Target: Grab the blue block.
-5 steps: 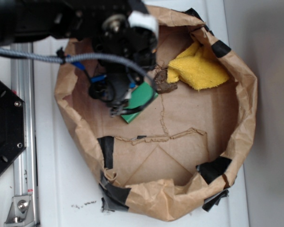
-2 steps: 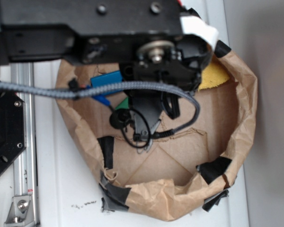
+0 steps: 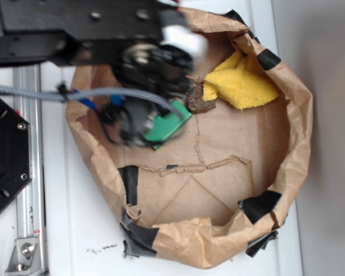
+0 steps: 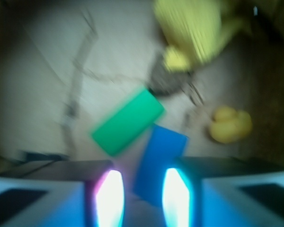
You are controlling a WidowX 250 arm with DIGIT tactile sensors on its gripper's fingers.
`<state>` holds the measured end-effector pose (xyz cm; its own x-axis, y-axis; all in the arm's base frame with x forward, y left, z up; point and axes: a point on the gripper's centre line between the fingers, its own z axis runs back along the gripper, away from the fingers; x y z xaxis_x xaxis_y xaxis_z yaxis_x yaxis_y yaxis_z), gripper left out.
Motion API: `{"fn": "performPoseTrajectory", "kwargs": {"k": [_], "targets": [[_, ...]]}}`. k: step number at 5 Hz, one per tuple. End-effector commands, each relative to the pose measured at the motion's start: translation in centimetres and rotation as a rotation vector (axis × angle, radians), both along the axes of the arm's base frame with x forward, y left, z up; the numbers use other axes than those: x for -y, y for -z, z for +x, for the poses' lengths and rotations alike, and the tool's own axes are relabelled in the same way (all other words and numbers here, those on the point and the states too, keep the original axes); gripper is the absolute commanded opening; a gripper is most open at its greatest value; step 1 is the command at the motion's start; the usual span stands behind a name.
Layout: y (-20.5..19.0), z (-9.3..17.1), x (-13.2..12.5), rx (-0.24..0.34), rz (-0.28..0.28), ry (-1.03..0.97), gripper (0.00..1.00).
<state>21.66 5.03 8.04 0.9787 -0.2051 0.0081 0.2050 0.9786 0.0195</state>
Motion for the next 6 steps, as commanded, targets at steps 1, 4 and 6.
{"fn": "performPoseTrajectory", "kwargs": {"k": [1, 4, 6], "targets": [[2.0, -0.3, -2.3, -0.003, 0.038, 0.028, 1.0], [5.1, 1.4, -0.6, -0.089, -0.149, -0.263, 1.0], [7.5, 1.6, 1.8, -0.174, -0.043, -0.296, 1.0]]}}
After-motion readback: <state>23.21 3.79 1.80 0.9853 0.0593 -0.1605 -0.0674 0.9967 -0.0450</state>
